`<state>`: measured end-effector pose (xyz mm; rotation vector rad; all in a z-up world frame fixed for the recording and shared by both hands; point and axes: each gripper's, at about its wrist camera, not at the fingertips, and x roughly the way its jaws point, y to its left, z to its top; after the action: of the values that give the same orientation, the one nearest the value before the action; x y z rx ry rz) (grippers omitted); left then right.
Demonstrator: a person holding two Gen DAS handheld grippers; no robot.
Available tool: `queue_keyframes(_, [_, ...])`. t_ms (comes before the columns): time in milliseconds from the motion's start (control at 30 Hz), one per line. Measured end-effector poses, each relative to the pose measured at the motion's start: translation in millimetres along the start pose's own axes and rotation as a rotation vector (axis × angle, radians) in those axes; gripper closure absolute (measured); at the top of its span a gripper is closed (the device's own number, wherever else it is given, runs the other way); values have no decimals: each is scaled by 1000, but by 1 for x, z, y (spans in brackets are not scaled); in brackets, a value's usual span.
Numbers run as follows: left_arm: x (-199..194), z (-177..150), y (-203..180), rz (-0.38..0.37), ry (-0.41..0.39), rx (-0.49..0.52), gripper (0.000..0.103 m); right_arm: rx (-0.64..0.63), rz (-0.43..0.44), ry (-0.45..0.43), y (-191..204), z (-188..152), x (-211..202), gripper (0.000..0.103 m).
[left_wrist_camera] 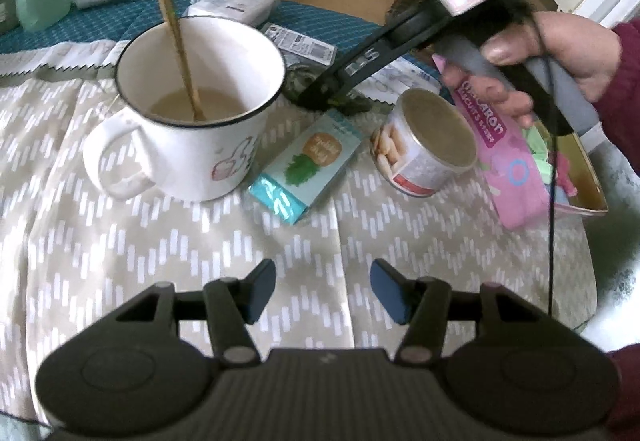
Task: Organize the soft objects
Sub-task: 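Move both grippers to the teal pineapple packet and close on it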
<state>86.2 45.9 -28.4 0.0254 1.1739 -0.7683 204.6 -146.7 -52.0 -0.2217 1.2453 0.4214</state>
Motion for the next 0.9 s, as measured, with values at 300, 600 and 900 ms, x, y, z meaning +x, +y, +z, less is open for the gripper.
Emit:
queue_keyframes(300, [-7, -15, 13, 19, 6, -83, 49, -110, 139, 23, 40, -13, 13, 41])
queue_keyframes(600, [-14, -33, 21, 59, 14, -144, 49, -12, 238, 102, 53, -29, 13, 36])
queue_keyframes(900, [-19, -40, 27, 28, -21, -251, 50, -253, 169, 1, 114, -105, -8, 40])
